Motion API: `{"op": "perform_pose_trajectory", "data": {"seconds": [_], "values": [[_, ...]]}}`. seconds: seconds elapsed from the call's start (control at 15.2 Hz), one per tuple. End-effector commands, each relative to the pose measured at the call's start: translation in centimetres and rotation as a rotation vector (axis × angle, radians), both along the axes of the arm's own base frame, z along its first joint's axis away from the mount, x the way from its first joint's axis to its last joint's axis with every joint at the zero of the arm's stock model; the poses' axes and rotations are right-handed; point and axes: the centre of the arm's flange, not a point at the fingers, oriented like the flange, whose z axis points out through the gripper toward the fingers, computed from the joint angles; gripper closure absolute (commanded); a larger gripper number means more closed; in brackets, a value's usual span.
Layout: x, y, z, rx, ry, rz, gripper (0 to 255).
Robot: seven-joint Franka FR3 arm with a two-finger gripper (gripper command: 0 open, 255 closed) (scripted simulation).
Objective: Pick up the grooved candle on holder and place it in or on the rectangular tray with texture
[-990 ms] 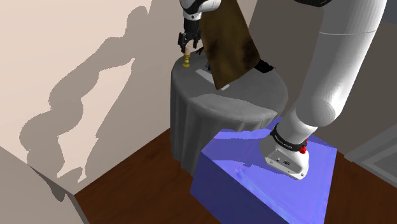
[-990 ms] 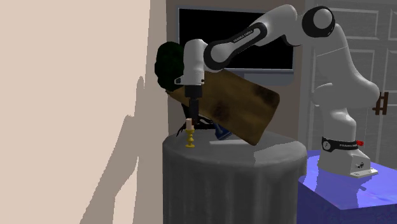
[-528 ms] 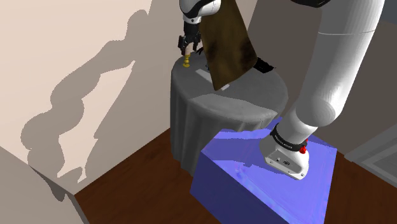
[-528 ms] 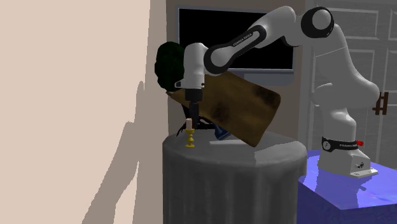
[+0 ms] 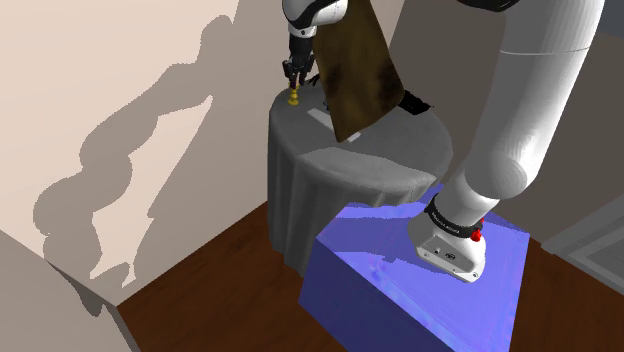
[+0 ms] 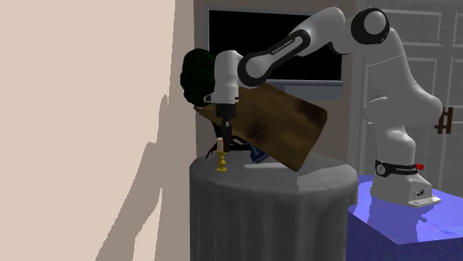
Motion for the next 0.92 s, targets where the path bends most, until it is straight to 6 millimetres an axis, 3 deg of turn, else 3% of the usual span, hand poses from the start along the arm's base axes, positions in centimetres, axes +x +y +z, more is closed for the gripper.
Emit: {"op": "perform_pose_trajectory", "data": {"seconds": [0.0,0.2,0.86], "values": [[0.0,0.0,-0.1,0.0,0.001,0.0,255],[0.0,0.0,-0.1,0.0,0.001,0.0,255],[0.0,0.0,5.2,0.0,0.001,0.0,255]]}}
